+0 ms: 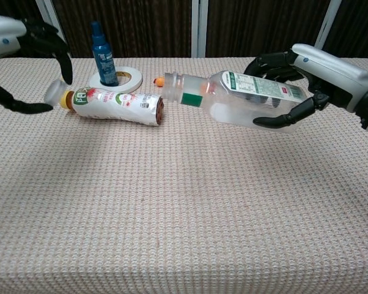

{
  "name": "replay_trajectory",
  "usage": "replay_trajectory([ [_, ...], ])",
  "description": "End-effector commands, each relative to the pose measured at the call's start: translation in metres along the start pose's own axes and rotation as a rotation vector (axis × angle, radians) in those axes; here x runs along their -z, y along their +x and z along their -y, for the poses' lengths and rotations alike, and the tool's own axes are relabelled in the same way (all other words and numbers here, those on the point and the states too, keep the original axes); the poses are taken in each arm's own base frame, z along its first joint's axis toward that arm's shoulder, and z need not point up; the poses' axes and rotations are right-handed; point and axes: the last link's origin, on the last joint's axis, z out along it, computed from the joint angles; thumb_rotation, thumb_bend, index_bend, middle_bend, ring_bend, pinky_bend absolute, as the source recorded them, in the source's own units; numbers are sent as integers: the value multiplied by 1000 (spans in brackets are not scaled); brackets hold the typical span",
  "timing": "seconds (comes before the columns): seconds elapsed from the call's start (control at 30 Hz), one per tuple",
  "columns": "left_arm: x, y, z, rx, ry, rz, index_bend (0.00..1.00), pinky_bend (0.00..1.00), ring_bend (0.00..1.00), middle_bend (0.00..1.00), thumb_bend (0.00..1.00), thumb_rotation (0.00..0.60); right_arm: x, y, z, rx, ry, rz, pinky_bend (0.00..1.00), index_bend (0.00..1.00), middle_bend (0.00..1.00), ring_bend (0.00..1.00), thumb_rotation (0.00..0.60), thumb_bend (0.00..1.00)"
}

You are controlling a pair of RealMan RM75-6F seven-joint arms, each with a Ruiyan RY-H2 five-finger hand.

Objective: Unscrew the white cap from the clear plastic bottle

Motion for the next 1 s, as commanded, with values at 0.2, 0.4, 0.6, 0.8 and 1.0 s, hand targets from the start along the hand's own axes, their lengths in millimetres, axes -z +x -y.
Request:
replay_trajectory([
  [0.2, -14, -46, 6, -74, 61, 190, 440, 36, 160, 347, 259, 600, 13, 1, -12, 77, -58, 34, 587, 764, 584, 472, 600, 457],
  [0.4, -13, -43, 2, -62, 73, 162, 235, 36, 108, 187, 96, 600, 11, -7, -17, 99, -76, 59, 585, 754, 584, 469, 600, 456],
  [0.6, -6, -21, 3, -28, 92, 59, 190, 36, 93, 156, 48, 600, 1, -27, -23, 114, -108, 117, 359, 524, 453, 331, 600, 378],
  [0.8, 13, 13, 20, 14, 162, -58, 188, 35, 93, 155, 32, 600, 8, -26, -20, 173, -110, 164, 0, 6, 91, 3, 600, 183],
  [1.0, 52, 27, 60, 78, 338, -95, 188, 35, 93, 156, 31, 600, 38, 20, -19, 245, -142, 50, 0, 0, 54, 0, 600, 174],
])
